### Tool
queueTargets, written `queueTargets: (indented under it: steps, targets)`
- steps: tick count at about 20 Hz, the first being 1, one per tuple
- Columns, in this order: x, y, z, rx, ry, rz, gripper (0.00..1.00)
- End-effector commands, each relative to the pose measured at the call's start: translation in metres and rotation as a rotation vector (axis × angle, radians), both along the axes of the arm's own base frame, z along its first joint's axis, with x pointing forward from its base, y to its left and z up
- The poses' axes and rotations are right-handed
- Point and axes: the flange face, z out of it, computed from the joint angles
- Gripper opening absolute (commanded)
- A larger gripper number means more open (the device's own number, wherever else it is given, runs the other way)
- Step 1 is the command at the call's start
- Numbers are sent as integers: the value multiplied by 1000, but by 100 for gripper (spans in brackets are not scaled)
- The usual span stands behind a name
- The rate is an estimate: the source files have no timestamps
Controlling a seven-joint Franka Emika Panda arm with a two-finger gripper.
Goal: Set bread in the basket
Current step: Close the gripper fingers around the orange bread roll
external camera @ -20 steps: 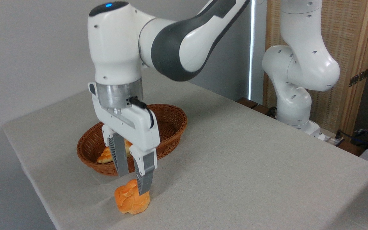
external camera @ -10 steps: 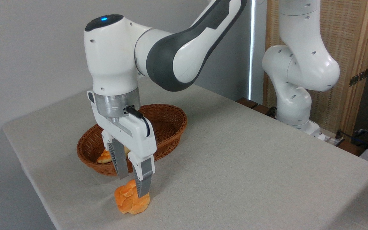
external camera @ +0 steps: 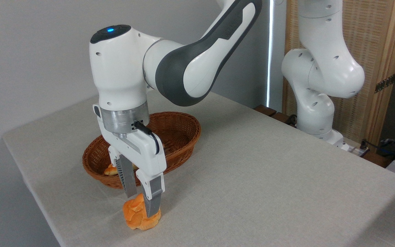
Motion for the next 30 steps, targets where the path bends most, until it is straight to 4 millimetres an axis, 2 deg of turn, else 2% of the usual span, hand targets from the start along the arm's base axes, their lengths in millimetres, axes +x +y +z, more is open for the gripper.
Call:
queueTargets:
  steps: [1, 16, 19, 21, 23, 24, 27, 29, 30]
  targets:
    - [2, -6, -8, -11, -7, -5, 100]
    - [4, -9, -24, 23, 14, -42, 99]
    - [5, -14, -29, 33, 21, -56, 93]
    - [5, -15, -29, 32, 20, -57, 85]
    - [5, -15, -30, 30, 21, -55, 66]
    - [5, -15, -30, 30, 21, -55, 61]
    - [5, -16, -30, 30, 21, -60, 61]
    - [5, -15, -30, 29, 23, -60, 57]
    - [5, -16, -30, 25, 22, -58, 52]
